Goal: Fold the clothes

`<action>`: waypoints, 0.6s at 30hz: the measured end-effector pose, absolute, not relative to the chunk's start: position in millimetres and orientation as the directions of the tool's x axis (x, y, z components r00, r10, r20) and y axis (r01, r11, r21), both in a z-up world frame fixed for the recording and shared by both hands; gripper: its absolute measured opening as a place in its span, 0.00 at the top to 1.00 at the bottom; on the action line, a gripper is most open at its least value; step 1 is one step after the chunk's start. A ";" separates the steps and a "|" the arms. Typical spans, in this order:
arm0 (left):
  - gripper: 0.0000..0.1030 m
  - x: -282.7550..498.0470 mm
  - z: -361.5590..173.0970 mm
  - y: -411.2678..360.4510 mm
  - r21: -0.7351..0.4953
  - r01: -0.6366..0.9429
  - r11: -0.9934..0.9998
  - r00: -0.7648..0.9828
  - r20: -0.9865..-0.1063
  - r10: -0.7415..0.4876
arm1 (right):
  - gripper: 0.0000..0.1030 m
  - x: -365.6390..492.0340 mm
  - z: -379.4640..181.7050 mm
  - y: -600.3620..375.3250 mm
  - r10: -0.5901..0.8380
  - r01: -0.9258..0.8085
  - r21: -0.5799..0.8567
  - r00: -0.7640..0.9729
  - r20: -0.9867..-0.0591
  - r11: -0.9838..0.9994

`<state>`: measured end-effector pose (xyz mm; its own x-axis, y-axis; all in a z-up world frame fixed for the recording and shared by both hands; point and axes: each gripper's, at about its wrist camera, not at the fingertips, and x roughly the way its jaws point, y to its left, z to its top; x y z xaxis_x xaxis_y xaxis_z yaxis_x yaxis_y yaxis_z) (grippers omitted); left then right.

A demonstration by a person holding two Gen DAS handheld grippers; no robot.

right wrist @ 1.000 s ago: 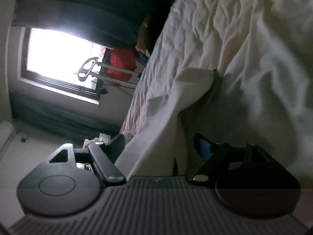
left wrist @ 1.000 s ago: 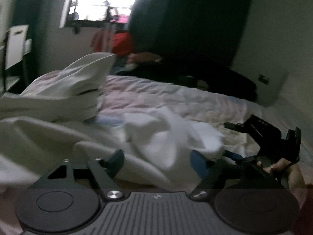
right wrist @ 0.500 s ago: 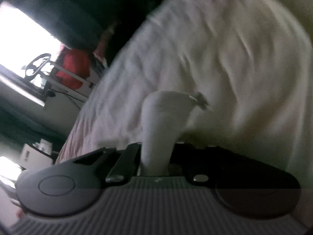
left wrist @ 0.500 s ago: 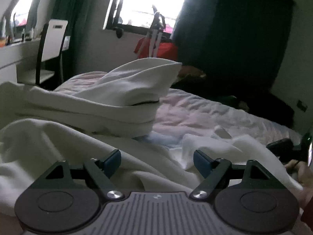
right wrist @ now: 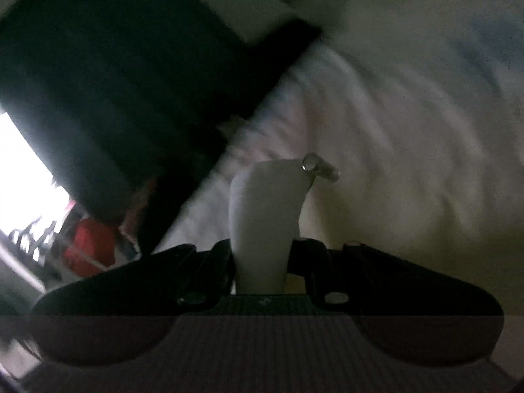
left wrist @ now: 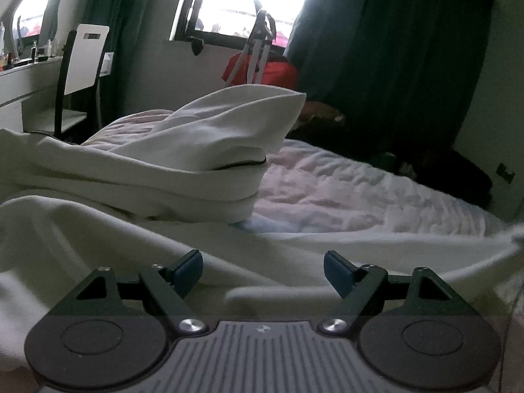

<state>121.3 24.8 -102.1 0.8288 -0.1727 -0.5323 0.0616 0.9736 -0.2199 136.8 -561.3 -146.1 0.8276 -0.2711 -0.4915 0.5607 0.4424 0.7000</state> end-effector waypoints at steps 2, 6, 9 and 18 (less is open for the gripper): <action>0.20 119.2 -101.3 25.1 -0.218 0.060 0.974 0.826 -0.537 -0.171 | 0.91 117.8 -181.4 -573.8 -0.201 0.620 0.718 0.783 -0.588 0.315; 0.19 116.8 -103.8 25.4 -0.217 0.032 0.976 0.799 -0.581 -0.155 | 0.90 92.2 -213.5 -589.5 -0.079 0.609 0.768 0.791 -0.607 0.201; 0.19 115.2 -106.6 24.9 -0.209 0.013 0.978 0.779 -0.611 -0.141 | 0.88 84.6 -207.4 -590.7 -0.046 0.572 0.790 0.815 -0.577 0.221; 0.14 92.7 -120.2 105.6 -0.492 -0.278 0.825 0.672 -0.713 -0.199 | 0.21 71.3 -209.2 -587.8 0.018 0.507 0.845 0.856 -0.517 0.169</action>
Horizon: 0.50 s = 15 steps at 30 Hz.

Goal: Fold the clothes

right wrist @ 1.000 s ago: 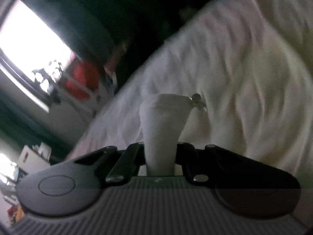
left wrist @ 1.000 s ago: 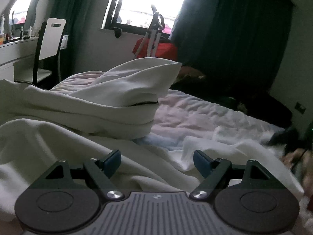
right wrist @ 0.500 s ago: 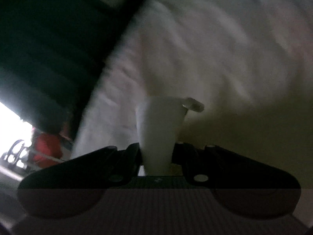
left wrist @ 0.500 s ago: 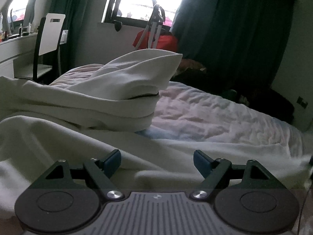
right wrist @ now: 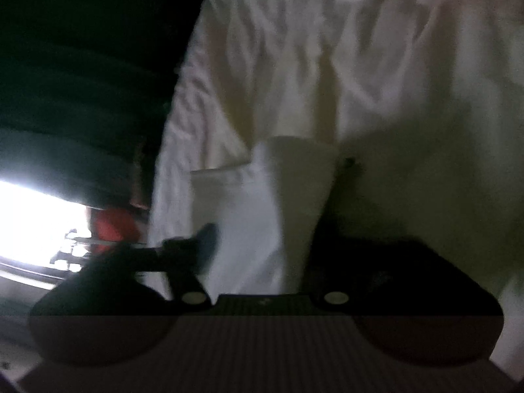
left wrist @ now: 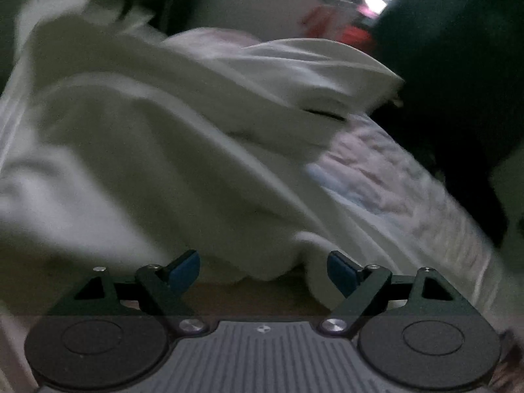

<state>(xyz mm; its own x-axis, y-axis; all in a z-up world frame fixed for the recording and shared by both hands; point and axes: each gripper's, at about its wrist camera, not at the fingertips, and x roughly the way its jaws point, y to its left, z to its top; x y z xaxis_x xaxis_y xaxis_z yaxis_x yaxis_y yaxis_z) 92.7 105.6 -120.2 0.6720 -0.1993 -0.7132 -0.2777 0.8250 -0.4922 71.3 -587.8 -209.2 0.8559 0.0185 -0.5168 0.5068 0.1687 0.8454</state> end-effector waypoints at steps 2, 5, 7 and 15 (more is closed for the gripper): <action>0.10 80.7 -121.1 129.4 -0.547 -0.344 0.763 0.664 -0.716 -0.214 | 0.20 69.4 -208.1 -585.2 0.023 0.501 0.850 0.859 -0.511 0.163; 0.08 62.5 -122.1 167.8 -0.646 -0.419 0.638 0.670 -0.694 -0.264 | 0.21 67.0 -211.7 -581.7 0.022 0.508 0.850 0.857 -0.515 0.143; 0.07 53.7 -122.3 189.9 -0.674 -0.464 0.575 0.672 -0.691 -0.266 | 0.21 59.2 -212.0 -588.7 0.016 0.525 0.838 0.846 -0.533 0.150; 0.10 59.7 -135.5 223.7 -0.607 -0.585 0.538 0.641 -0.752 -0.151 | 0.63 68.2 -217.0 -594.2 -0.024 0.588 0.779 0.801 -0.598 0.220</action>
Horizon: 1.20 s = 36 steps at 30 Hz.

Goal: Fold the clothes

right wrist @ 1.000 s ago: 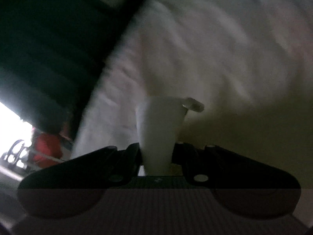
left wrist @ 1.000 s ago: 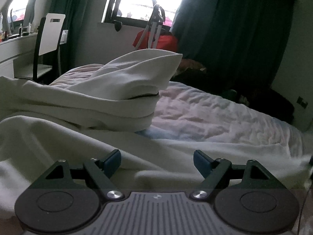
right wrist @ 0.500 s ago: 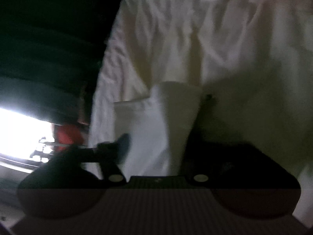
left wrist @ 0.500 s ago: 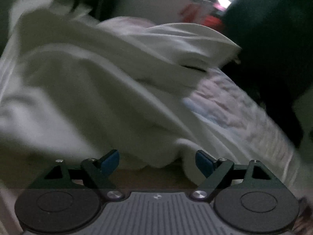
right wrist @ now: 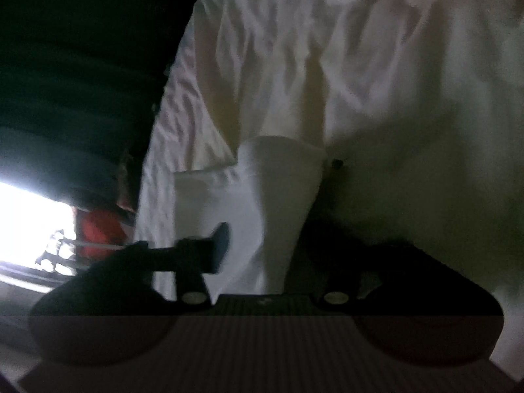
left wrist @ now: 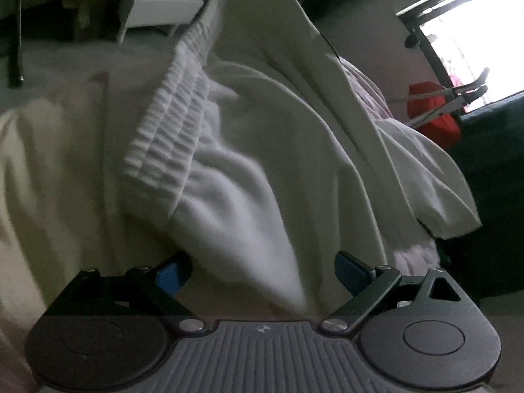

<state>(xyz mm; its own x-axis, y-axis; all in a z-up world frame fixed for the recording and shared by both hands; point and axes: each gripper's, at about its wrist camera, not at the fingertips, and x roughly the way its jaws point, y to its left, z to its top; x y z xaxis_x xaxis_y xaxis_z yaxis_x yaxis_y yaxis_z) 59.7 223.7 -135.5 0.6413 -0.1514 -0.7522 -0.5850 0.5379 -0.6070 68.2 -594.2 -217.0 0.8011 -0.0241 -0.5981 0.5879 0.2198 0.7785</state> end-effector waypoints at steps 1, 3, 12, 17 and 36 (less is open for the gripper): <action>0.13 64.4 -138.3 222.6 -0.615 -0.593 0.519 0.643 -0.750 -0.155 | 0.67 69.3 -217.0 -595.2 -0.030 0.596 0.767 0.794 -0.608 0.236; 0.16 72.3 -142.3 222.2 -0.621 -0.616 0.484 0.646 -0.751 -0.141 | 0.71 66.2 -220.0 -596.7 -0.033 0.600 0.760 0.790 -0.612 0.250; 0.86 61.8 -134.4 225.2 -0.627 -0.645 0.438 0.691 -0.723 -0.018 | 0.91 91.8 -205.4 -590.2 -0.096 0.600 0.689 0.778 -0.621 0.407; 0.93 32.3 -86.0 231.0 -0.618 -0.580 0.531 0.764 -0.639 0.091 | 0.93 87.0 -192.0 -588.3 -0.153 0.601 0.679 0.785 -0.600 0.422; 0.79 6.6 -67.1 273.7 -0.323 -0.500 0.804 0.661 -0.742 0.114 | 0.88 68.4 -188.0 -590.5 -0.218 0.766 0.467 0.596 -0.773 0.442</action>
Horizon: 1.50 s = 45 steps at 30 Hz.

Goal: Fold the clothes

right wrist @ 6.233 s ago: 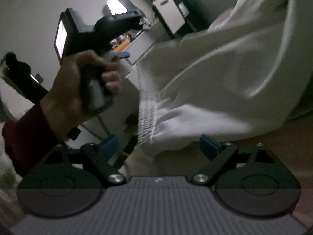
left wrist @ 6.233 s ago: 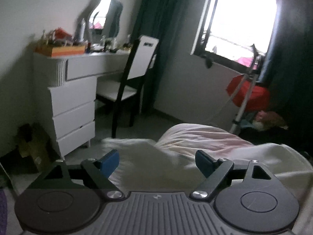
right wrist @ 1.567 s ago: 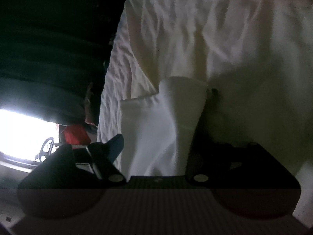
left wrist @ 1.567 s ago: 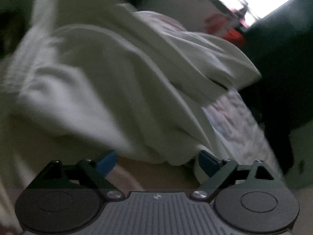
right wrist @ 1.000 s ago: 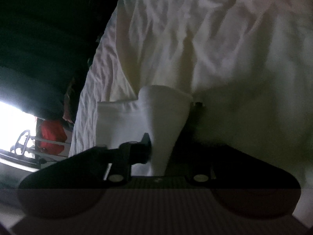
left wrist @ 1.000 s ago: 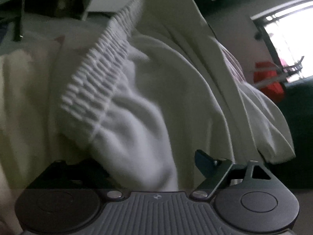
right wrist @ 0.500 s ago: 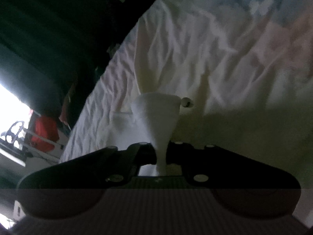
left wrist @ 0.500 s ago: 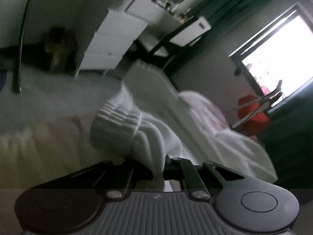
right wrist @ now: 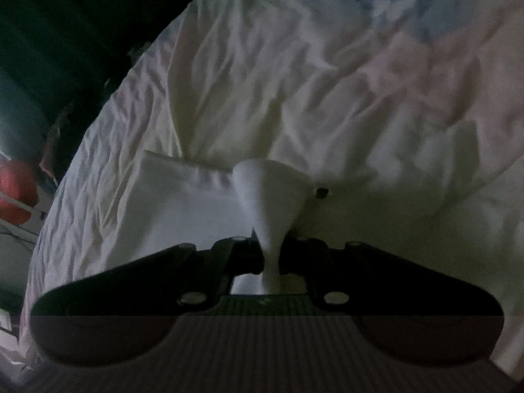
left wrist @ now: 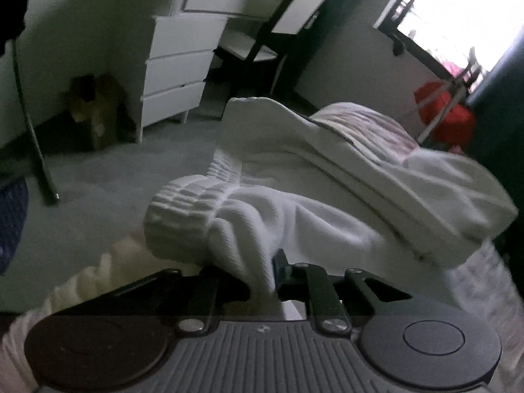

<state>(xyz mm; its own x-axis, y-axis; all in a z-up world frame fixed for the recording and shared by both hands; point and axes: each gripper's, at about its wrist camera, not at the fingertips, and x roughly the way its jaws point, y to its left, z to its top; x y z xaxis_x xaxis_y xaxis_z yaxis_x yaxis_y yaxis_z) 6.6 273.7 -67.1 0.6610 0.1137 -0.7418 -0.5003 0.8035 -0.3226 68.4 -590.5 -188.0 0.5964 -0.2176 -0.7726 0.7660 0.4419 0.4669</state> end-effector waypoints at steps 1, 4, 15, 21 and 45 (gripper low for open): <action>0.70 6.8 -67.0 271.0 -0.306 -0.485 0.819 0.661 -0.742 0.114 | 0.85 68.7 -186.8 -589.4 -0.222 0.764 0.461 0.597 -0.771 0.453; 0.46 9.1 -67.6 261.9 -0.253 -0.446 0.858 0.657 -0.743 0.123 | 0.43 64.8 -176.5 -577.7 -0.252 0.751 0.441 0.608 -0.753 0.492; 0.05 -14.9 -16.8 182.8 -0.051 -0.275 0.960 0.771 -0.609 0.188 | 0.21 41.5 -86.8 -500.7 -0.429 0.577 0.314 0.794 -0.430 0.754; 0.03 -9.9 8.4 120.3 -0.053 -0.151 0.987 0.853 -0.512 0.103 | 0.21 18.5 -57.5 -430.2 -0.207 0.301 0.315 0.931 -0.300 0.900; 0.02 36.5 -43.8 -38.7 -0.012 0.167 0.986 0.917 -0.366 -0.160 | 0.21 8.6 -86.9 -316.4 0.119 -0.069 0.224 0.969 -0.218 0.972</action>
<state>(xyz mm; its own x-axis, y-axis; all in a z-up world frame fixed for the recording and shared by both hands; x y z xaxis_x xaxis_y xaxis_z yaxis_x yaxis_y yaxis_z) 36.5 -38.7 -43.8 0.9168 -0.1601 -0.3659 0.1672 0.9858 -0.0125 8.6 -316.4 -86.9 0.9686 0.1190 -0.2181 -0.0691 0.9722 0.2235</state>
